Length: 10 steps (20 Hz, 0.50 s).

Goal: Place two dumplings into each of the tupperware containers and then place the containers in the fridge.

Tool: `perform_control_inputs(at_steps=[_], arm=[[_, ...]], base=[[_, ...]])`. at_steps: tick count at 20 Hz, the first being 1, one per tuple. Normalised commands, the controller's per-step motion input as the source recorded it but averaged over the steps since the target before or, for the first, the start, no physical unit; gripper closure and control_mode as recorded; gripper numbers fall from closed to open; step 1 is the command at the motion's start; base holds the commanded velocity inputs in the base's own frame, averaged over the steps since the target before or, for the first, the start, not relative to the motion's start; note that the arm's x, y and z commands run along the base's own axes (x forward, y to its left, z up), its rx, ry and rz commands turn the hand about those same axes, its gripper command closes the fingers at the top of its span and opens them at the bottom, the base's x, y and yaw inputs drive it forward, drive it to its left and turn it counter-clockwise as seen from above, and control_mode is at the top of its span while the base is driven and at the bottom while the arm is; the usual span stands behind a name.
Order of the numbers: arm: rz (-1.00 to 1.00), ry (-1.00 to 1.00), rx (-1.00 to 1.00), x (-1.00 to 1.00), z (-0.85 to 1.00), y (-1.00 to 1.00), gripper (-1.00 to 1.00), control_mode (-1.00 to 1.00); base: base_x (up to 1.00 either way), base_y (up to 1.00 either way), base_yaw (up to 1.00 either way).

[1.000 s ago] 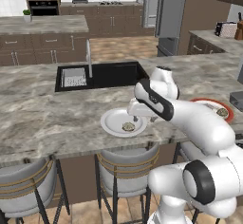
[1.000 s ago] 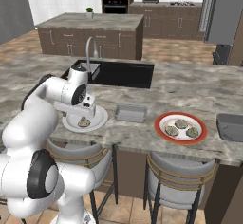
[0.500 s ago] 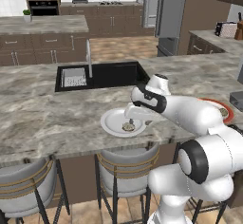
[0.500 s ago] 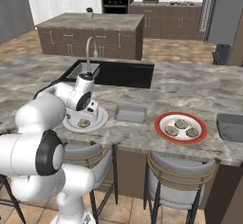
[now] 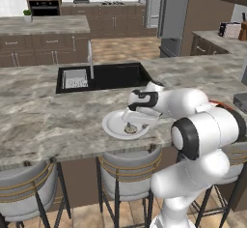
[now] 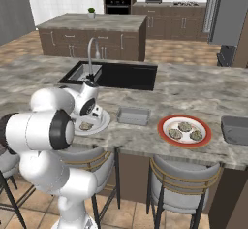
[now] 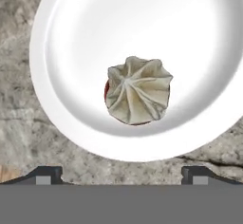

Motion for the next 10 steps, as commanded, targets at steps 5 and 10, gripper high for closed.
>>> perform_control_inputs(at_steps=[5, 10], arm=[[0.0, 0.0, 0.01, 0.52, -0.41, 0.0, -1.0, -1.0], [0.0, 0.0, 0.0, 0.37, -0.37, 0.15, -1.0, -1.0]], base=[[0.0, 0.0, 0.0], [0.0, 0.0, 0.0]])
